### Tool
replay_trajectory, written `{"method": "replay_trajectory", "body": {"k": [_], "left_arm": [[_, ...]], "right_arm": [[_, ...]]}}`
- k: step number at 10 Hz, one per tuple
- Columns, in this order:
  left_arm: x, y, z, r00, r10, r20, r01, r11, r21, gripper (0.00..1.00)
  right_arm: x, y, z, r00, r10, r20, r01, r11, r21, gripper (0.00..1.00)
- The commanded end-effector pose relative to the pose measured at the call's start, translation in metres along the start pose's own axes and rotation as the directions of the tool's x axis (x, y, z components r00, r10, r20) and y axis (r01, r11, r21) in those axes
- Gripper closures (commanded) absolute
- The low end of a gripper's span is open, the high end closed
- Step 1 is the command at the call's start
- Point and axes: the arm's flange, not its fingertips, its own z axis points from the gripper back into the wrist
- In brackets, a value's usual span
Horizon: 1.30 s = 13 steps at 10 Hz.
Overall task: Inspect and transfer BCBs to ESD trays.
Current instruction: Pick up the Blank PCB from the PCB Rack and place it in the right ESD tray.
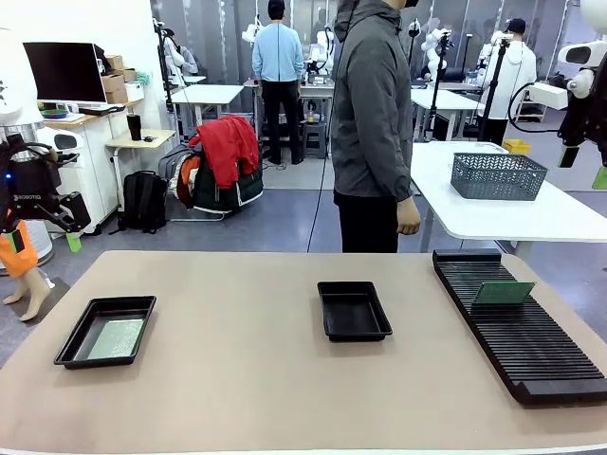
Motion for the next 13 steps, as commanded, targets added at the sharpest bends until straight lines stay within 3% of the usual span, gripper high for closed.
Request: {"method": "replay_trajectory", "body": {"k": [1, 7, 13], "left_arm": [[0.000, 0.000, -0.001, 1.000, 0.000, 0.005, 0.000, 1.000, -0.001, 0.00], [0.000, 0.000, -0.001, 1.000, 0.000, 0.005, 0.000, 1.000, -0.001, 0.00], [0.000, 0.000, -0.001, 1.000, 0.000, 0.005, 0.000, 1.000, -0.001, 0.00]], "right_arm": [[0.003, 0.000, -0.002, 1.000, -0.006, -0.007, 0.006, 1.000, 0.002, 0.00], [0.001, 0.000, 0.000, 1.000, 0.002, 0.000, -0.002, 1.000, 0.000, 0.00], [-0.006, -0.019, -0.078, 0.998, 0.045, 0.043, -0.041, 0.995, -0.090, 0.00]]}}
